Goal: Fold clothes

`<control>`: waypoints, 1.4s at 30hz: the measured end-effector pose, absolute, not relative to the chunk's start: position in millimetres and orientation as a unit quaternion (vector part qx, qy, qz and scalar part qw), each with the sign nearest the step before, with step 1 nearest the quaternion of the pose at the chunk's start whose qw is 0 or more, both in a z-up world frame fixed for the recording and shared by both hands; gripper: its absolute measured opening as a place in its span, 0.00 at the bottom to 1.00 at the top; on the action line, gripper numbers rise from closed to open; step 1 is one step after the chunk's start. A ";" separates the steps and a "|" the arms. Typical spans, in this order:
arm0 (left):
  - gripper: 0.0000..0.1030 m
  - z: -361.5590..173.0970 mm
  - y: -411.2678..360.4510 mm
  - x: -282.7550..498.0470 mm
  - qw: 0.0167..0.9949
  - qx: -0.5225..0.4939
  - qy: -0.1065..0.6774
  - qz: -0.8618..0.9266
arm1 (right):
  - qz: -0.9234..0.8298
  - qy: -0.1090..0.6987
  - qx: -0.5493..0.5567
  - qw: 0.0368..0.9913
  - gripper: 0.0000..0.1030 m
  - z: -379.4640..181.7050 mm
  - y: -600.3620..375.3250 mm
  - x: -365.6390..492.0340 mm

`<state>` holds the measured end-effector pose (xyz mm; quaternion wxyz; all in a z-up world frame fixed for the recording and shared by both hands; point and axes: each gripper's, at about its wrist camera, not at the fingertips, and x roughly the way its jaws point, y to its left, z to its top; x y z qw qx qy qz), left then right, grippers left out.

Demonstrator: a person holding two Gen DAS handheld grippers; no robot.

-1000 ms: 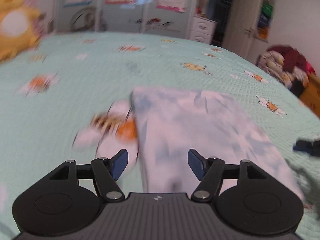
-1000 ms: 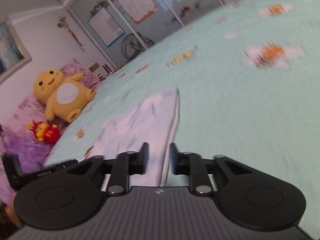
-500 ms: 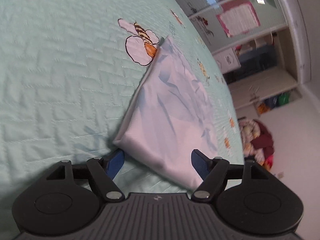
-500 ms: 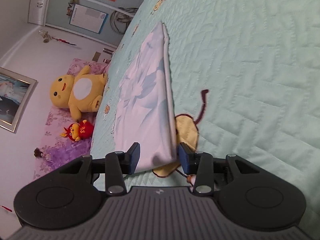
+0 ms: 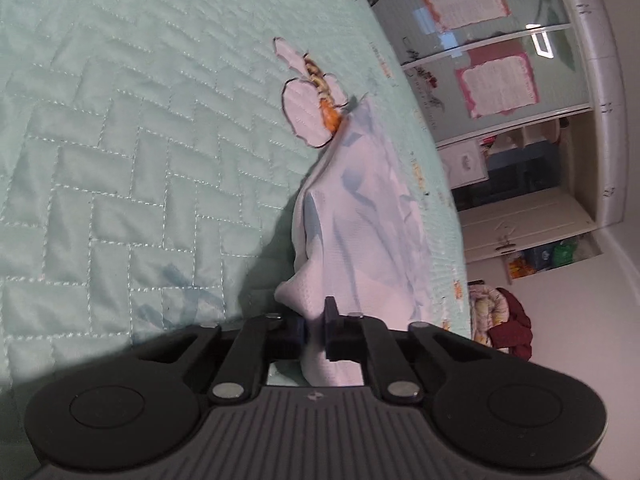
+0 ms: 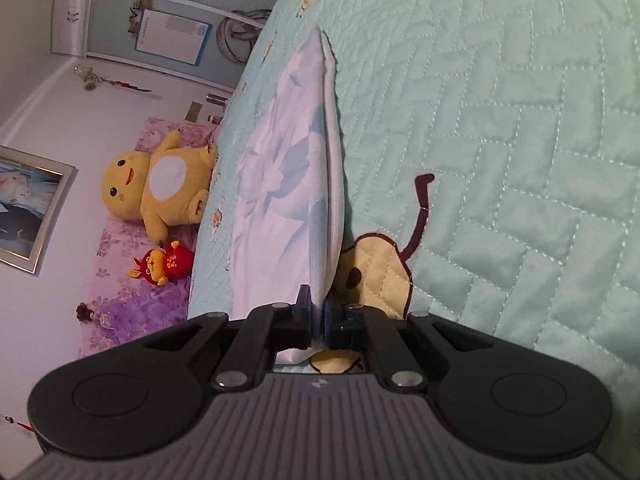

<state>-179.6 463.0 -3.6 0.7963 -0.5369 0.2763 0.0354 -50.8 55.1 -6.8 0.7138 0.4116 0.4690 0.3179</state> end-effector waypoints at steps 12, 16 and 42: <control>0.04 28.9 422.6 -292.5 0.821 -0.480 0.308 0.019 | 0.343 0.479 0.383 0.712 0.03 22.2 18.5 -140.6; 0.06 15.9 405.4 -325.5 0.834 -0.444 0.327 0.018 | 0.339 0.480 0.386 0.712 0.03 20.0 -3.9 -184.0; 0.53 45.0 465.3 -141.2 0.924 -0.278 0.259 0.050 | 0.323 0.362 0.235 0.842 0.17 50.9 49.4 -61.3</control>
